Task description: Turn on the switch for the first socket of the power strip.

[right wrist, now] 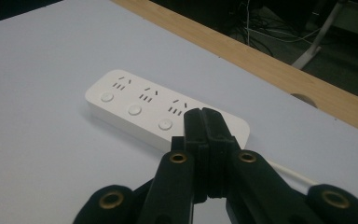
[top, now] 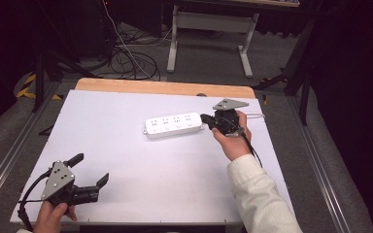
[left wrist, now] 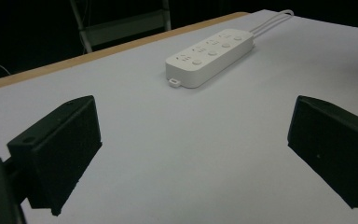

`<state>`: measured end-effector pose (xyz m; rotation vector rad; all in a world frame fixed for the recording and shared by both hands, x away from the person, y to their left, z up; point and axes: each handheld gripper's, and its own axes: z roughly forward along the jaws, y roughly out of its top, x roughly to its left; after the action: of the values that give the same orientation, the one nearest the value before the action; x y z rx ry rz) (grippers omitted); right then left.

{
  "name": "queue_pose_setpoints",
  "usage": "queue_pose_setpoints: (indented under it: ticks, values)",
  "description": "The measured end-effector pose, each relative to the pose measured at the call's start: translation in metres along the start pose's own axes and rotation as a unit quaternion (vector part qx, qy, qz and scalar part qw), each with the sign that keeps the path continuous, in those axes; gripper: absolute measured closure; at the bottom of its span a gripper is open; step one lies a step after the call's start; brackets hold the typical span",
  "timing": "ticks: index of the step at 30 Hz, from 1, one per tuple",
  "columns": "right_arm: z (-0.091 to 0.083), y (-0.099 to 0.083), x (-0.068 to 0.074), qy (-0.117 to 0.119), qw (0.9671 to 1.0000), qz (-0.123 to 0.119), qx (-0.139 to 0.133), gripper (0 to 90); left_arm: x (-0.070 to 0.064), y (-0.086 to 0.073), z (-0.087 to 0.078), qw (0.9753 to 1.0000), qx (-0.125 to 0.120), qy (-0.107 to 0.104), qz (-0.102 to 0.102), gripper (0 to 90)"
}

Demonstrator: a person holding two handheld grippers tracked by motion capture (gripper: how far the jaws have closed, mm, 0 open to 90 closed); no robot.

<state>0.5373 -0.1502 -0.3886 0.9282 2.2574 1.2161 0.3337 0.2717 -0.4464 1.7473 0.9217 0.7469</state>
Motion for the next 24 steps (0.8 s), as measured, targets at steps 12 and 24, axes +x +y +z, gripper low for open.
queue_pose_setpoints:
  ticks: [12, 24]
  values:
    - [0.030, -0.007, -0.009, -0.014, 0.9999, 0.007, 0.001, 90.0, 0.000, 0.000, 0.000, 1.0000, 0.002, -0.001, 0.003, 3.2]
    - [0.052, -0.015, -0.017, -0.013, 0.9997, 0.023, -0.001, 90.0, 0.000, 0.000, 0.001, 1.0000, 0.003, 0.000, 0.005, 3.2]
